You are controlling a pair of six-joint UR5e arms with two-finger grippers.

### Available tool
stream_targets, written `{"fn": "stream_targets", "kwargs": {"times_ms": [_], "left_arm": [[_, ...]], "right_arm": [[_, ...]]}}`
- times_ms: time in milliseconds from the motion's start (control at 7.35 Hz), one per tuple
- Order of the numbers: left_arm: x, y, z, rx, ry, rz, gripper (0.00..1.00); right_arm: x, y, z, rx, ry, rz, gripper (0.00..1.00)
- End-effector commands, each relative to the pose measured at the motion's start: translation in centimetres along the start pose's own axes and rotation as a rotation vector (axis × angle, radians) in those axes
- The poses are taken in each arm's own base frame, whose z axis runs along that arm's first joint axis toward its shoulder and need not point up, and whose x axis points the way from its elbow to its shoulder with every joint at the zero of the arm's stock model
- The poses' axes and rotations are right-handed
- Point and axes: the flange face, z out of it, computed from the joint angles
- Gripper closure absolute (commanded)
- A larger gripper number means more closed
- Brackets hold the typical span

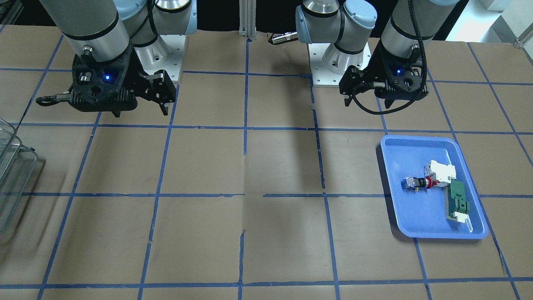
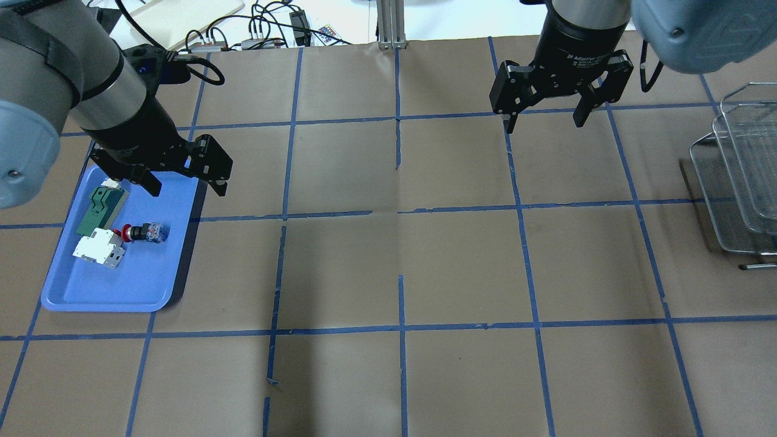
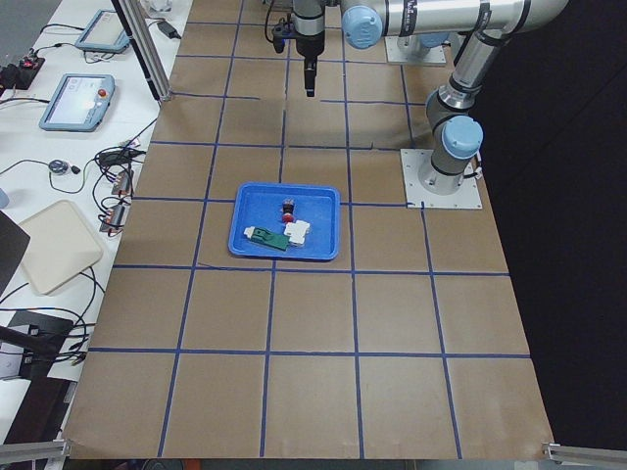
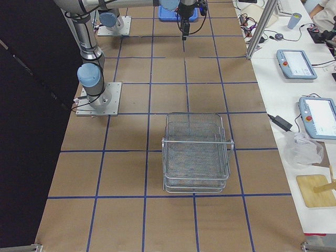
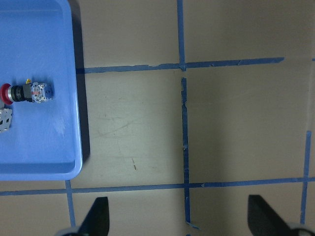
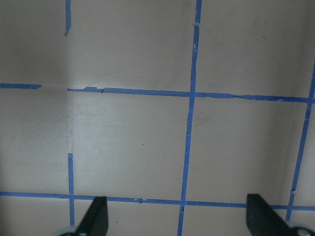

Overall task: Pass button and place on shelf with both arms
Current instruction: 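Move the left gripper over the blue tray toward the red button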

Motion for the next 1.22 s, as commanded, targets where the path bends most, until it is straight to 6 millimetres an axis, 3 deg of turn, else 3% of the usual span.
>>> {"fn": "stream_targets", "kwargs": {"times_ms": [0,1088], "left_arm": [[0.05,0.14,-0.02,-0.005,0.000,0.001,0.00],[-0.37,0.21,-0.06,-0.013,0.000,-0.007,0.00]], "right_arm": [[0.06,-0.20,-0.01,0.014,0.006,-0.013,0.00],[0.03,-0.12,0.00,0.019,0.003,-0.030,0.00]]}}
